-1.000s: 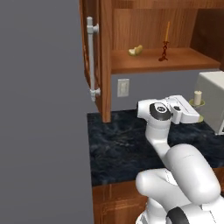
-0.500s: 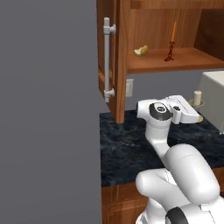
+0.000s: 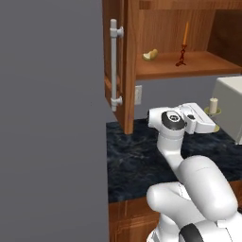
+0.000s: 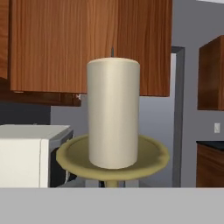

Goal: Pick the candle and candle from the dining table and place them in the open cabinet. Close the cabinet after placing the objects.

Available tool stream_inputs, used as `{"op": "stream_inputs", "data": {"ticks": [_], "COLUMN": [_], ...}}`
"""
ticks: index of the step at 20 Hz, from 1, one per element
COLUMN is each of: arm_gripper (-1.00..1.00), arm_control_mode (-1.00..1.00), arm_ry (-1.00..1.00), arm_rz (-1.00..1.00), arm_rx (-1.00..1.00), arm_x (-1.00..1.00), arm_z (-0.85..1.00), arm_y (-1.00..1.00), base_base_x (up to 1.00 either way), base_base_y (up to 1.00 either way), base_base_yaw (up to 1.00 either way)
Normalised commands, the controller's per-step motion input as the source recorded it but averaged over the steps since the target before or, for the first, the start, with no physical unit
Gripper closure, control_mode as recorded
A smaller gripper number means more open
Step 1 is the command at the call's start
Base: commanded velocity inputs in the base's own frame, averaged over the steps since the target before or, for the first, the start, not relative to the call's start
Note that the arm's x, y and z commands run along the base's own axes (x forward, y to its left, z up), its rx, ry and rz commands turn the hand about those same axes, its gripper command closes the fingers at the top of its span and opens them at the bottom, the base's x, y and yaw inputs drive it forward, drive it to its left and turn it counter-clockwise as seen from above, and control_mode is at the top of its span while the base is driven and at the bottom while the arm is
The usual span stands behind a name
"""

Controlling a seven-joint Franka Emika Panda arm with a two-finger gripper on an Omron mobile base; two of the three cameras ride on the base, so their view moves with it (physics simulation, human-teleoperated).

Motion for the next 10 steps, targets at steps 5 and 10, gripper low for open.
{"op": "stream_inputs", "data": {"ticks": [5, 10], "arm_gripper": [1.0, 1.0], "arm_control_mode": [1.0, 1.0], "arm_ry": [0.0, 0.0], "arm_rz": [0.0, 0.0], "arm_rx": [0.0, 0.0], "arm_x": [0.0, 0.0], "arm_z": [0.0, 0.0], "arm_y": [0.0, 0.0], "base_base_x": [0.17, 0.17], "base_base_y": [-0.33, -0.35], "base_base_yaw": [-0.05, -0.02]}}
